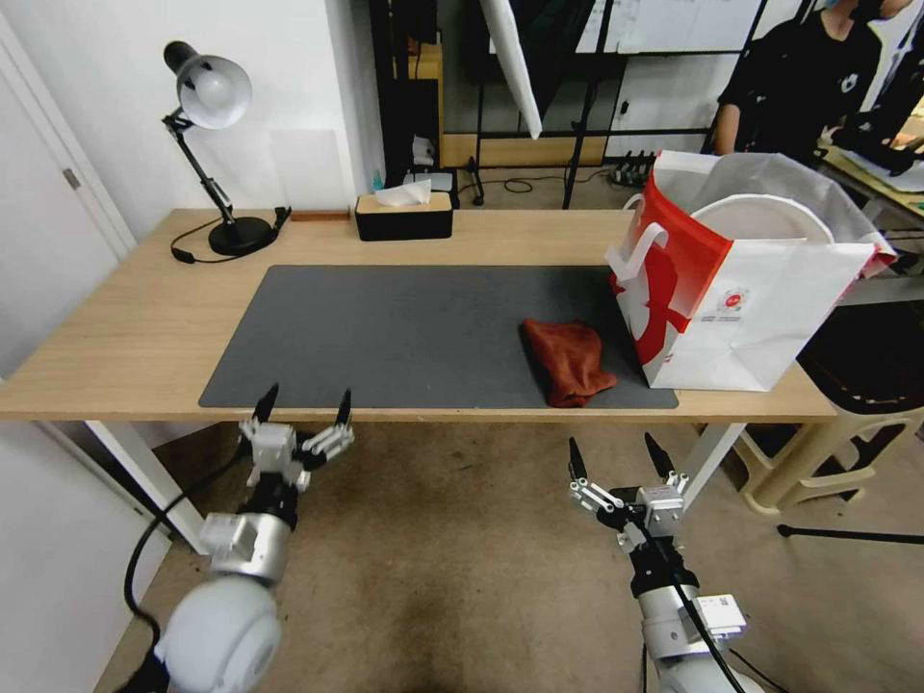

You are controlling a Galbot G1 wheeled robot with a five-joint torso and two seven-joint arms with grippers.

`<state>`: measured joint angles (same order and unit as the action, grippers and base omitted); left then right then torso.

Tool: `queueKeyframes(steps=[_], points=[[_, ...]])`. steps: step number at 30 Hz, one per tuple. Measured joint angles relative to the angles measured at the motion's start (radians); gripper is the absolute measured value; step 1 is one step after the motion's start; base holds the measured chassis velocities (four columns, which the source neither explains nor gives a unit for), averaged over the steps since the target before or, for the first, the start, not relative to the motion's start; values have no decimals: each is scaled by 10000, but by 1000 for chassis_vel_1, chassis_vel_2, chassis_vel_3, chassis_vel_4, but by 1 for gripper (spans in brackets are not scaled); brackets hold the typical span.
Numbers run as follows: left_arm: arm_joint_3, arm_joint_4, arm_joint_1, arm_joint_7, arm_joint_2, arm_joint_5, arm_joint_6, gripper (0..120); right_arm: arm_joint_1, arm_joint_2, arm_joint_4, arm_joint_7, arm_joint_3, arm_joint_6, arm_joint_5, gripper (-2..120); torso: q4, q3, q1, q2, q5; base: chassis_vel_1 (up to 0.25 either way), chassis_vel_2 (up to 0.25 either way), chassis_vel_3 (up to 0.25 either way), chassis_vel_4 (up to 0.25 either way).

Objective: Sweep shrimp from table into container with towel, then put container into takeout bag.

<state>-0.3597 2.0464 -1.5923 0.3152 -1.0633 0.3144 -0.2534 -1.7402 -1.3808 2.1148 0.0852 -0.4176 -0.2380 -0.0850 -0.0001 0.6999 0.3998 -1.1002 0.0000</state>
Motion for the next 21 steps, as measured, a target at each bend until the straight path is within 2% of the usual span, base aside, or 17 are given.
queueKeyframes(steps=[4, 21], points=[[-3, -104, -145, -3, -134, -110, -169, 100, -48, -32, 108, -50, -16, -21, 3, 100, 0, 0, 0, 0, 0, 0, 0, 0, 0], [38, -119, -81, -6, -133, -94, -160, 100, -56, -40, 116, -58, -23, -24, 12, 100, 0, 1, 1, 2, 0, 0, 0, 0, 0]])
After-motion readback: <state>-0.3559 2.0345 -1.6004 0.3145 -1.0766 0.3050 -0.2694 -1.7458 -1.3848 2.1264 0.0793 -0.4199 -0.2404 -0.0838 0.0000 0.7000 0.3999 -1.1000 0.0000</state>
